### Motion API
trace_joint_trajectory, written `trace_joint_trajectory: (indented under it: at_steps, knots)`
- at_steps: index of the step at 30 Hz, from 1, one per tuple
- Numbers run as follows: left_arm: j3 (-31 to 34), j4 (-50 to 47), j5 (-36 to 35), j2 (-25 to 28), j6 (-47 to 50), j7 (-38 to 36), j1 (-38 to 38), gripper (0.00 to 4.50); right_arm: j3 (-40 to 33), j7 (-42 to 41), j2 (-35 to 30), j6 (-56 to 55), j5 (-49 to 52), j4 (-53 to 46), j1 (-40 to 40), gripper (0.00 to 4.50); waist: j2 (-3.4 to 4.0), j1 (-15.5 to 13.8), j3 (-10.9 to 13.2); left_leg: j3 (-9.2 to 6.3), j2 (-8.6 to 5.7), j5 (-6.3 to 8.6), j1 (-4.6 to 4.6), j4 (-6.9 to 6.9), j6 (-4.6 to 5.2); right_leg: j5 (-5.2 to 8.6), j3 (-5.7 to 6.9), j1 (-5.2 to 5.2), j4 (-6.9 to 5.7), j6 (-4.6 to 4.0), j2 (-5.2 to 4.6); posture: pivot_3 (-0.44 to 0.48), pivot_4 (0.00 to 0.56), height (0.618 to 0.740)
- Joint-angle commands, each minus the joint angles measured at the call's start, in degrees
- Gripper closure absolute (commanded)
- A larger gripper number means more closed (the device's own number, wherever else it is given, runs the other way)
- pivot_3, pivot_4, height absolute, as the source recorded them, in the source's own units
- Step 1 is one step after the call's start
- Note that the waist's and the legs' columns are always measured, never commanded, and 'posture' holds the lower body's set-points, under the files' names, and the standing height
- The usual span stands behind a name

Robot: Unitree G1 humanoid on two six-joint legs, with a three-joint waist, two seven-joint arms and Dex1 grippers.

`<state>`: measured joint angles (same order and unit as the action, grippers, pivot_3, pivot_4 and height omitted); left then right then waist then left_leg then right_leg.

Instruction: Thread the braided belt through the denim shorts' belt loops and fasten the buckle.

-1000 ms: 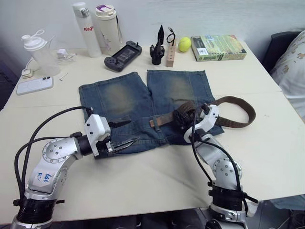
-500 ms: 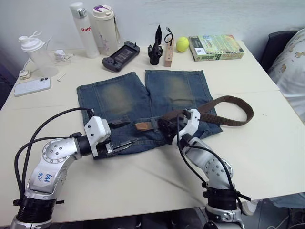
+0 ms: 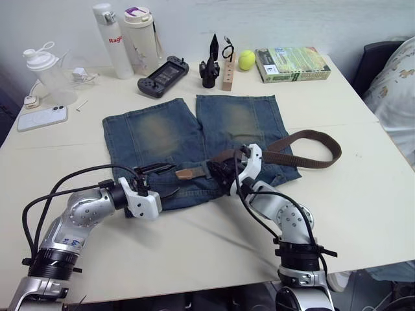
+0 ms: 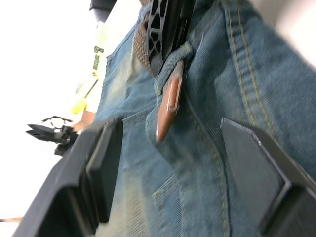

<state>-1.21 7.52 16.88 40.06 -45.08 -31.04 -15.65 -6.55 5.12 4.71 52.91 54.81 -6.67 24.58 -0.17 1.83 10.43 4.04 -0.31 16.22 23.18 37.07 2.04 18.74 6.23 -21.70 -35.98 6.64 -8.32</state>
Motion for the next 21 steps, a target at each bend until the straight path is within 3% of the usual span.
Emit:
trace_joint_trajectory:
  at_steps: [1,11,14,17,18,19,20,21]
  knots:
    - [-0.8,2.8,4.2,-0.2,-5.2,4.9,-2.4,1.01,0.5,-0.5,0.8,1.1,0.4,-0.8,-0.1,4.5,-0.01,-0.1,0.0,0.0,0.0,0.0,0.0,0.0,0.0,0.0,0.07,0.0,0.0,0.0,0.0,0.0,0.15,0.723]
    - [-5.0,6.5,9.0,-1.3,-6.4,9.0,-7.7,1.01,0.6,-0.5,1.6,1.2,0.1,-1.4,-0.3,4.5,-0.05,0.0,0.0,0.03,-0.01,-0.01,0.0,0.01,0.0,0.0,0.46,-0.01,-0.04,0.0,-0.01,0.0,0.15,0.723]
    - [-5.2,6.2,8.7,-0.4,-6.7,8.9,-7.6,1.7,0.6,-0.4,1.7,1.2,0.0,-1.5,-0.4,4.5,-0.05,0.0,0.0,0.03,-0.01,-0.01,0.0,0.03,0.01,0.0,0.47,0.0,-0.04,0.0,-0.01,0.0,0.15,0.723]
    - [-5.2,6.2,8.6,0.6,-6.7,8.9,-7.4,2.92,0.4,-0.2,1.7,1.2,0.0,-1.6,-0.4,4.5,-0.05,0.0,0.0,0.03,-0.01,-0.01,0.0,0.03,0.01,0.0,0.47,0.0,-0.04,0.0,-0.02,0.0,0.15,0.723]
    - [-5.1,6.3,8.7,0.9,-6.5,8.9,-7.4,3.09,0.3,-0.1,1.7,1.2,0.1,-1.7,-0.5,4.5,-0.05,0.0,0.0,0.03,-0.01,-0.01,0.0,0.03,0.01,0.0,0.47,0.0,-0.04,0.0,-0.01,0.0,0.15,0.723]
    - [-5.1,6.3,8.8,1.1,-6.5,9.0,-7.4,3.71,0.2,-0.1,1.7,1.2,0.2,-1.7,-0.5,4.5,-0.05,0.0,0.0,0.03,-0.01,-0.01,0.0,0.02,0.01,0.0,0.47,0.0,-0.04,0.0,-0.02,0.0,0.15,0.723]
    - [-5.2,6.4,8.9,1.3,-6.5,9.1,-7.4,3.9,0.2,-0.1,1.7,1.2,0.2,-1.7,-0.5,4.5,-0.05,0.0,0.0,0.03,0.0,-0.01,0.0,0.02,0.01,0.0,0.47,0.0,-0.03,0.0,-0.02,0.0,0.15,0.723]
    - [-5.3,6.4,9.4,1.5,-6.4,9.2,-7.5,4.38,0.1,-0.1,1.7,1.2,0.2,-1.7,-0.5,4.5,-0.05,0.0,0.0,0.03,-0.01,-0.01,0.0,0.02,0.01,0.0,0.46,0.0,-0.04,0.0,-0.02,0.0,0.15,0.723]
